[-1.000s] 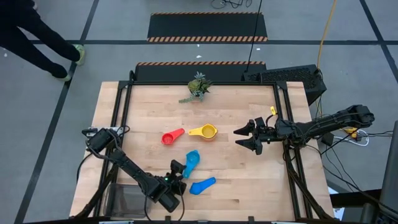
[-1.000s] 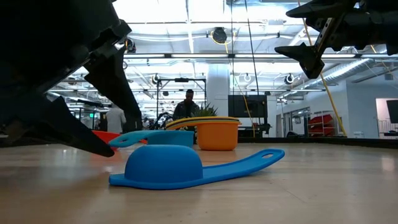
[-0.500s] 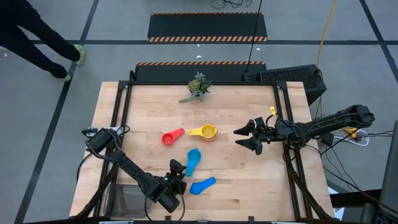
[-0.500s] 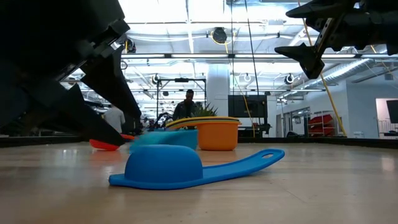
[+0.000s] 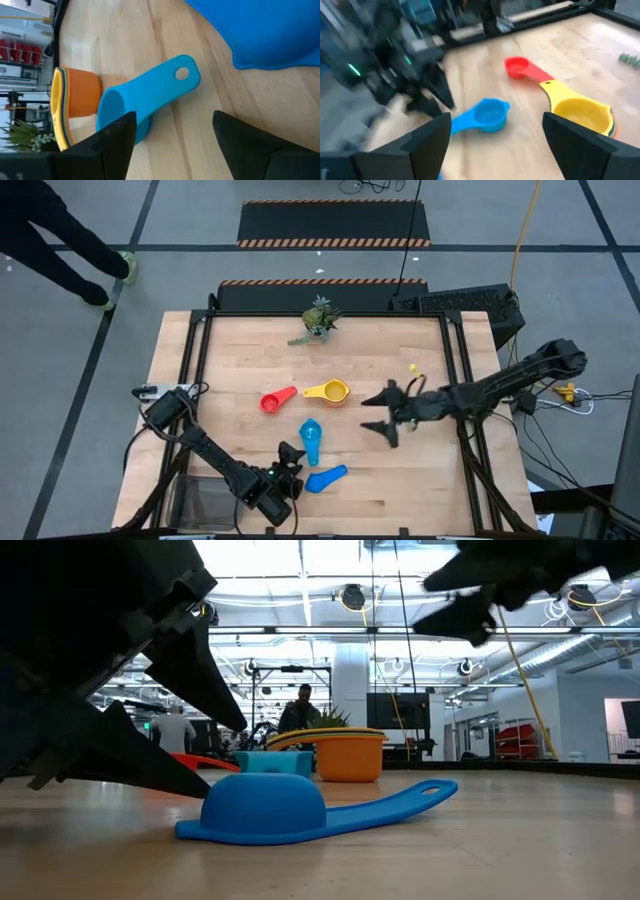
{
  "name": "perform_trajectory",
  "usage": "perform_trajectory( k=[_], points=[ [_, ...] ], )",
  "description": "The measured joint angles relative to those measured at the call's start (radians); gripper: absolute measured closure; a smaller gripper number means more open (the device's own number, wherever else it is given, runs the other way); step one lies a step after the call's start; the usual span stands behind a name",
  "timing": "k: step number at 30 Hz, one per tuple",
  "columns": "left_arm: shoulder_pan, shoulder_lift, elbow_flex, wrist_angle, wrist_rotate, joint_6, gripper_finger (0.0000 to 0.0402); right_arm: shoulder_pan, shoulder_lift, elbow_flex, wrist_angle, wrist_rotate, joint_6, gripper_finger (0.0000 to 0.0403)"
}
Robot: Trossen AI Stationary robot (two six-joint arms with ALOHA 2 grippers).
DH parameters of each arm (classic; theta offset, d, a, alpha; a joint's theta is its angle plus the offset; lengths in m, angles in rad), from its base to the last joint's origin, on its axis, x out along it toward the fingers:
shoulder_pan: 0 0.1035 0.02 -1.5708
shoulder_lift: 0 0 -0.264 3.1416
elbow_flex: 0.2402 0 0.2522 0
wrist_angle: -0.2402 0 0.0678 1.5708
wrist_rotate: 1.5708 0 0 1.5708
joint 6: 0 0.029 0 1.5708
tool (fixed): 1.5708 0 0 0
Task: Nest measuring cups in basket
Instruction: Stack the top light blue measuring cup on top of the yellow measuring cup
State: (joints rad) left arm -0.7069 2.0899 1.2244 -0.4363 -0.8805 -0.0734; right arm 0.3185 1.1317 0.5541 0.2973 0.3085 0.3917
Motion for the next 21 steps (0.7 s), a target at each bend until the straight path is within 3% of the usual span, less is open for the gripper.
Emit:
perform_trajectory(
  k=[7, 11, 16, 21],
  points=[
    [-0.001, 0.003, -0.001, -0.023, -0.032, -0.026, 0.0140, 0.037, 0.378, 0.360, -0.237, 0.002, -0.264, 0.0105],
    [-0.020, -0.028, -0.007, -0.215, -0.062, -0.155, 0.0156, 0.027, 0.552, 0.525, -0.367, -0.042, -0.404, 0.0124],
    [-0.062, -0.124, -0.006, -0.419, -0.091, -0.444, 0.0179, -0.002, 0.686, 0.663, -0.497, -0.078, -0.580, 0.0154],
    [-0.100, -0.156, -0.007, -0.447, -0.103, -0.507, 0.0204, -0.038, 0.739, 0.731, -0.523, -0.130, -0.772, 0.0183]
  ],
)
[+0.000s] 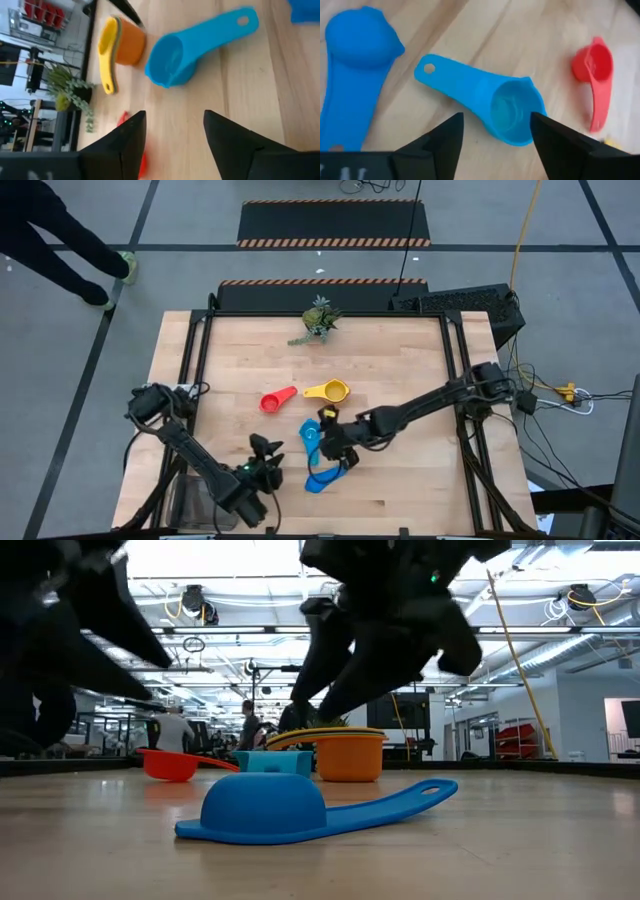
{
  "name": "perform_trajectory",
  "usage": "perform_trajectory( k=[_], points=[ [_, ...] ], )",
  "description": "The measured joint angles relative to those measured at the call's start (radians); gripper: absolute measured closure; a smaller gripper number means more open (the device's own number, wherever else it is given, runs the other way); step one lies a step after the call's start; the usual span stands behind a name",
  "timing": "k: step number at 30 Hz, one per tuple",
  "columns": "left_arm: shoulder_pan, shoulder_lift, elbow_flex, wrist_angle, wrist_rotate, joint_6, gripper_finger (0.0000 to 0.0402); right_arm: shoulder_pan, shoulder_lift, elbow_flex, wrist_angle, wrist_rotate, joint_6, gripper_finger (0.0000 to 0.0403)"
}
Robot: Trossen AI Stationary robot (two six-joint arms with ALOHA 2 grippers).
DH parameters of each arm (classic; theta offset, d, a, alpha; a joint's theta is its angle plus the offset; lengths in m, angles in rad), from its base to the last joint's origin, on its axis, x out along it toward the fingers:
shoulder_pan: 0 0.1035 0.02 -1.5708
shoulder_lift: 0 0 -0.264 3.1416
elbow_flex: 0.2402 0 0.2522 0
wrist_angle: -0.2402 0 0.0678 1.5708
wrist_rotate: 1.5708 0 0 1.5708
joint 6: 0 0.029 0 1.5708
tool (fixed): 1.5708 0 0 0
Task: Nest measuring cups in basket
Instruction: Stack the top light blue measuring cup on top of the yellow measuring cup
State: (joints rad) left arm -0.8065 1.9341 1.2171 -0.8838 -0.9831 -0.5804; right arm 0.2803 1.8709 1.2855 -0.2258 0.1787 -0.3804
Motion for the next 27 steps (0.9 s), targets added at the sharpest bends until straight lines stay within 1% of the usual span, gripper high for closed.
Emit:
perform_trajectory(
  k=[2, 5, 13, 16, 20, 27],
  points=[
    [-0.010, -0.005, 0.002, -0.003, -0.016, 0.000, 0.0212, -0.017, 0.015, 0.002, 0.010, -0.025, -0.071, 0.0194],
    [-0.014, -0.001, 0.002, -0.008, -0.013, -0.008, 0.0220, -0.044, 0.041, 0.003, 0.016, -0.054, -0.142, 0.0208],
    [-0.013, -0.003, 0.002, -0.006, -0.012, -0.033, 0.0231, -0.060, 0.101, 0.003, 0.028, -0.052, -0.324, 0.0230],
    [-0.014, -0.003, 0.002, -0.005, -0.012, -0.047, 0.0230, -0.065, 0.111, 0.003, 0.029, -0.049, -0.347, 0.0243],
    [-0.019, -0.003, 0.002, -0.004, -0.004, -0.058, 0.0229, -0.071, 0.109, 0.003, 0.057, -0.046, -0.343, 0.0283],
    [-0.030, -0.003, 0.002, -0.004, -0.003, -0.025, 0.0229, -0.056, 0.109, 0.003, 0.073, -0.045, -0.320, 0.0387]
  ],
)
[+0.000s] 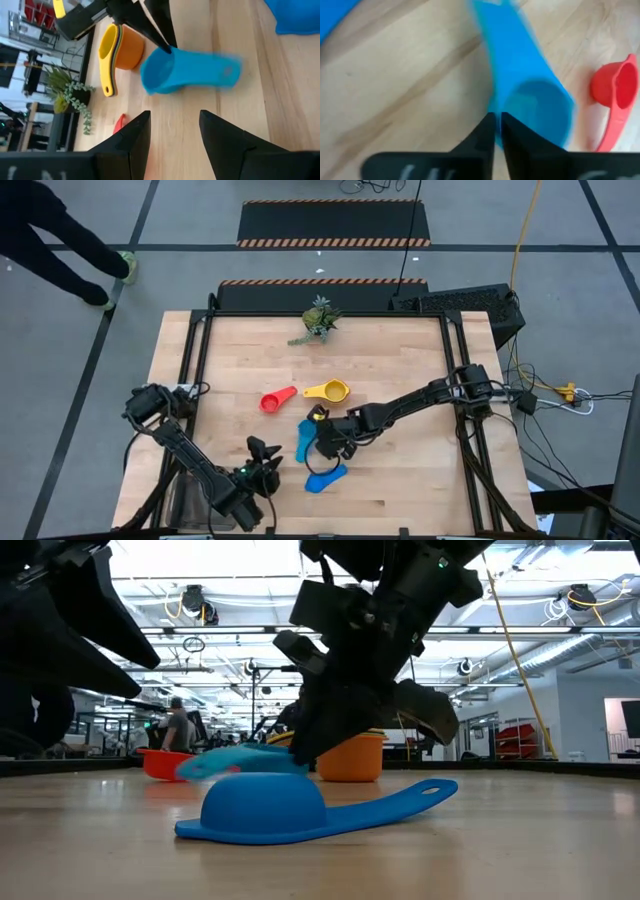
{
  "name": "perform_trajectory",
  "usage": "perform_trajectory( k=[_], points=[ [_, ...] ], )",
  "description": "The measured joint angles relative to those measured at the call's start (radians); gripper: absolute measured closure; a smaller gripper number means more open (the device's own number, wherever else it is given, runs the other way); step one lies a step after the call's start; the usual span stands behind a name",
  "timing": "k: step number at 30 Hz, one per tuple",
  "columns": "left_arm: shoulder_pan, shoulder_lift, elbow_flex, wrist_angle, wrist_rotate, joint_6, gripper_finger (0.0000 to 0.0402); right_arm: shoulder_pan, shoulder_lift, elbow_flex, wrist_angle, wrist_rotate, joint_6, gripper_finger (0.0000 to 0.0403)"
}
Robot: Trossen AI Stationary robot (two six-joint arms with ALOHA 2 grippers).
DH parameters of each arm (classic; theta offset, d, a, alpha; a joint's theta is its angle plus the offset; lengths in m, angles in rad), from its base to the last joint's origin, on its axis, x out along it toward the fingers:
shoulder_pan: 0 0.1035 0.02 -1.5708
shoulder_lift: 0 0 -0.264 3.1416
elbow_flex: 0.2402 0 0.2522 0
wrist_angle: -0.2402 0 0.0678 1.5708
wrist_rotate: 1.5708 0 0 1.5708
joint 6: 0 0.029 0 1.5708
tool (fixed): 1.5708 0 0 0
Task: Nest measuring cups in basket
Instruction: Stack the top light blue measuring cup on top of the yellow measuring cup
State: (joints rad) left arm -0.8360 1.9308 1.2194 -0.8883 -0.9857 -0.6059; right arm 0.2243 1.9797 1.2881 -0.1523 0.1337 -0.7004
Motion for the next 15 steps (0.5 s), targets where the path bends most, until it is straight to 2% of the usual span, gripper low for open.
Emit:
perform_trajectory(
  k=[8, 15],
  points=[
    [0.000, 0.000, 0.000, 0.000, 0.000, 0.026, 0.0229, 0.020, -0.010, -0.001, 0.005, 0.002, 0.120, 0.0400],
    [-0.009, 0.000, 0.051, -0.004, -0.008, 0.142, 0.0229, 0.047, -0.113, -0.001, -0.010, 0.097, 0.376, 0.0402]
  ],
)
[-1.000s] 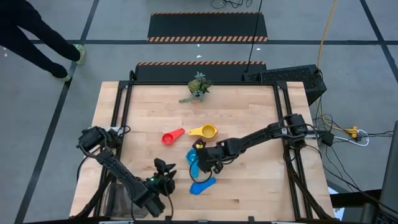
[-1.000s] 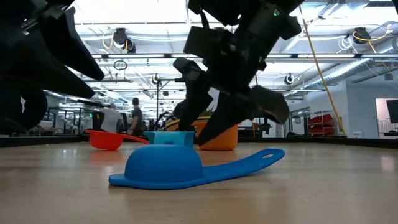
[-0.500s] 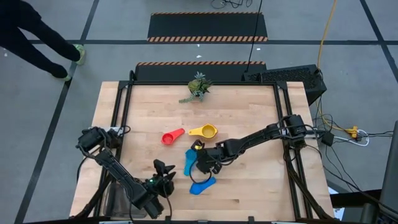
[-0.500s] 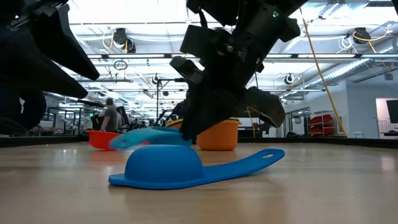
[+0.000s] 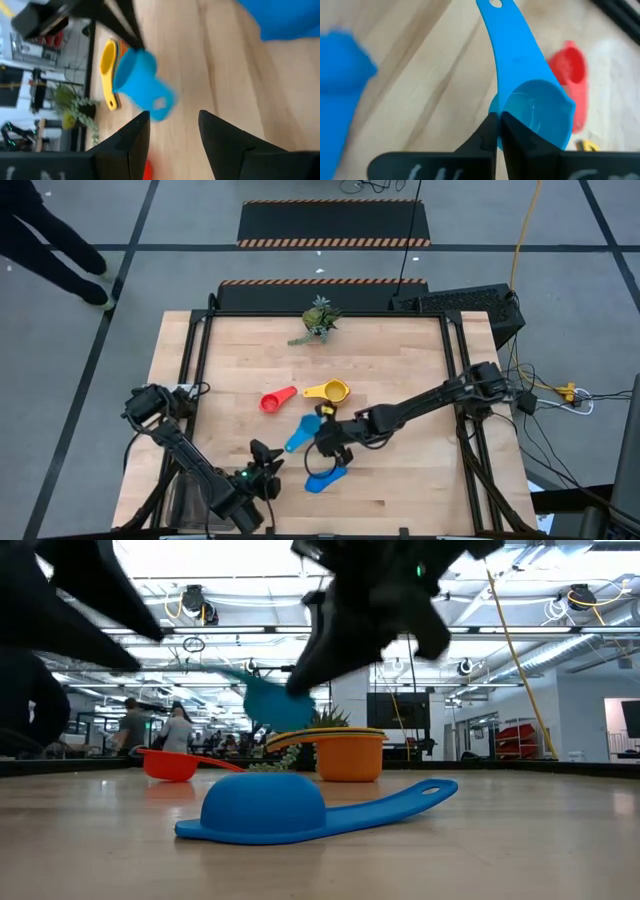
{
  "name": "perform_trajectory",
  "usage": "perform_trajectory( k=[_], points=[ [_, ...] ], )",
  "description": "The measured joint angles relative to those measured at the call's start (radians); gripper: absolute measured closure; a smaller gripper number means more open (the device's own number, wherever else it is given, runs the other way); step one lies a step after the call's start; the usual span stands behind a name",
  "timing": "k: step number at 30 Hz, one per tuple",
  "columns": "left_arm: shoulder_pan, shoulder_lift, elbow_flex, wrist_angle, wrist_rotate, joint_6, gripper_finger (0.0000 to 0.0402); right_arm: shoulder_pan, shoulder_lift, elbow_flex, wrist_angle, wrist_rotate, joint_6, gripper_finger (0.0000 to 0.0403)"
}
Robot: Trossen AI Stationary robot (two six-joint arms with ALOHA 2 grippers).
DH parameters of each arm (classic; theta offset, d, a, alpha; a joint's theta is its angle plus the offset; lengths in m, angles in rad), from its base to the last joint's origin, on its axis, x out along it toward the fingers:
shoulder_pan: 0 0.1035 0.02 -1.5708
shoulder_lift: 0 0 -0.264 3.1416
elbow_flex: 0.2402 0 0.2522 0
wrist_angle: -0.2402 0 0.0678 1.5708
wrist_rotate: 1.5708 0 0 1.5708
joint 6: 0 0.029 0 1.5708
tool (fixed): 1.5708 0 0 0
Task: Nest measuring cups in basket
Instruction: Stack the top light blue measuring cup on top of the yellow measuring cup
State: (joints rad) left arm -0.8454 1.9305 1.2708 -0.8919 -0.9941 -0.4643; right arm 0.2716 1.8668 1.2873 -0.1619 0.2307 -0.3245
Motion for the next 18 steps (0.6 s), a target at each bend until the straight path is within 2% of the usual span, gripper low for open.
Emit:
perform_trajectory(
  k=[6, 10, 14, 18],
  points=[
    [-0.013, -0.001, 0.087, 0.003, -0.090, 0.160, 0.0229, 0.014, -0.106, 0.000, -0.071, -0.003, 0.262, 0.0402],
    [-0.010, -0.001, 0.120, 0.003, -0.125, 0.284, 0.0221, 0.023, -0.160, 0.000, -0.133, -0.072, 0.380, 0.0402],
    [0.006, -0.001, 0.127, 0.009, -0.212, 0.366, 0.0195, 0.034, -0.191, 0.000, -0.194, -0.161, 0.508, 0.0402],
    [0.027, -0.001, 0.127, 0.025, -0.238, 0.420, 0.0158, 0.052, -0.209, -0.024, -0.206, -0.200, 0.530, 0.0403]
  ],
)
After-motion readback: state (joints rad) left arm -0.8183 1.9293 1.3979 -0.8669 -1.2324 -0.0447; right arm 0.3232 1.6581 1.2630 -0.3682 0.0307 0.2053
